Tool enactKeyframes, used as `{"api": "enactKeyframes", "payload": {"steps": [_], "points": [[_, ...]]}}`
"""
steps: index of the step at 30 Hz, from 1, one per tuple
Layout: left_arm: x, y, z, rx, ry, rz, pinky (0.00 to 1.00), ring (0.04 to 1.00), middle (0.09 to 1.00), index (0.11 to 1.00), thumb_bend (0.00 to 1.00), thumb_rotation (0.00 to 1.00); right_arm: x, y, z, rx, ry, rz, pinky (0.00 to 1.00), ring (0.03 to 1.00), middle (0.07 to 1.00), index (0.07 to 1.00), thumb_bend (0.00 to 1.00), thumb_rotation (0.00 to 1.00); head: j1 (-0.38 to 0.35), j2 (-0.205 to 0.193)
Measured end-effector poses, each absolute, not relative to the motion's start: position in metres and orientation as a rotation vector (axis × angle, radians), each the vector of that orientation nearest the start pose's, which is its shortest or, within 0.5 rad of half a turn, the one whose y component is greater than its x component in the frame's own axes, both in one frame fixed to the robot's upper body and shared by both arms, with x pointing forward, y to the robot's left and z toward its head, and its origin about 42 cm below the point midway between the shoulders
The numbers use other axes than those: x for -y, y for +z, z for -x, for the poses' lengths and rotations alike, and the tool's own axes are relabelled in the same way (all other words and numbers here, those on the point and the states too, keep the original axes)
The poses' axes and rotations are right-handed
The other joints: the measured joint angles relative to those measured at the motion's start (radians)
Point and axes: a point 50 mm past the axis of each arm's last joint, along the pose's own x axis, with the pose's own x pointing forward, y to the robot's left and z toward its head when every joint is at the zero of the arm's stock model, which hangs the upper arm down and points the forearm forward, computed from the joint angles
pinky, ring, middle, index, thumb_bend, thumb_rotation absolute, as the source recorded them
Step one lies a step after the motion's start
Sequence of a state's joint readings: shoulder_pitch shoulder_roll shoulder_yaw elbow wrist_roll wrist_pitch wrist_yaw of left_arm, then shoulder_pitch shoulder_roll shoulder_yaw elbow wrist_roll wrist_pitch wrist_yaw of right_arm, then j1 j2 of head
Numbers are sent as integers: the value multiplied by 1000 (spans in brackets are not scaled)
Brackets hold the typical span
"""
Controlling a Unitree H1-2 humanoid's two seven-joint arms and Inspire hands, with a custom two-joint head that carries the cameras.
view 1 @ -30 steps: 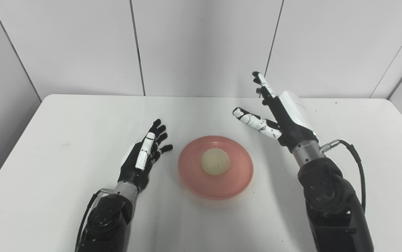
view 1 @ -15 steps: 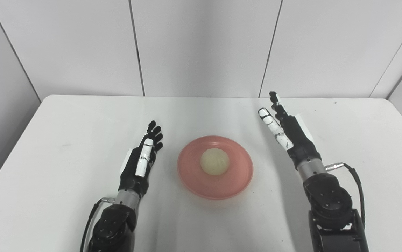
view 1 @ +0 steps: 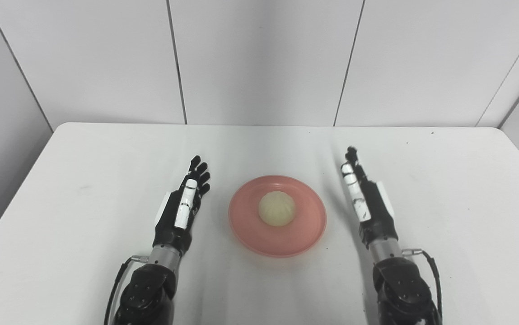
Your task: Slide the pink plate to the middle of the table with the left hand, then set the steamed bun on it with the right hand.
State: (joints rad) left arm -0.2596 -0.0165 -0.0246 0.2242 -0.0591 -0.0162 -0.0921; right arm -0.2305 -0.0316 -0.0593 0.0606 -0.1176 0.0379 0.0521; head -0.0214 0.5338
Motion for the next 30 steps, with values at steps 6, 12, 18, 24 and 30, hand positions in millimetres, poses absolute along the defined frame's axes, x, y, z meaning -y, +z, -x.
{"api": "enactKeyframes", "payload": {"steps": [6, 12, 18, 24, 30], "points": [[-170, 114, -366, 39, -189, 58, 973, 968, 977, 984, 466, 1000, 217, 138, -357, 222, 1, 174, 1000, 1000, 1000, 1000, 386, 1000, -2, -2], [-170, 112, -369, 30, -194, 52, 972, 958, 968, 971, 485, 1000, 220, 135, -369, 230, 1, 160, 1000, 1000, 1000, 1000, 336, 1000, 0, 2], [-170, 112, -372, 28, -207, 44, 969, 950, 963, 969, 472, 1000, 223, 134, -381, 238, 5, 141, 1000, 1000, 1000, 1000, 274, 1000, 1, 0], [-171, 112, -374, 26, -215, 38, 960, 945, 961, 967, 469, 1000, 224, 133, -384, 233, 5, 125, 1000, 1000, 1000, 1000, 273, 1000, 5, 0], [-169, 112, -376, 27, -226, 37, 965, 949, 966, 969, 463, 1000, 225, 136, -382, 242, 3, 116, 1000, 1000, 1000, 1000, 245, 1000, 6, 2]]}}
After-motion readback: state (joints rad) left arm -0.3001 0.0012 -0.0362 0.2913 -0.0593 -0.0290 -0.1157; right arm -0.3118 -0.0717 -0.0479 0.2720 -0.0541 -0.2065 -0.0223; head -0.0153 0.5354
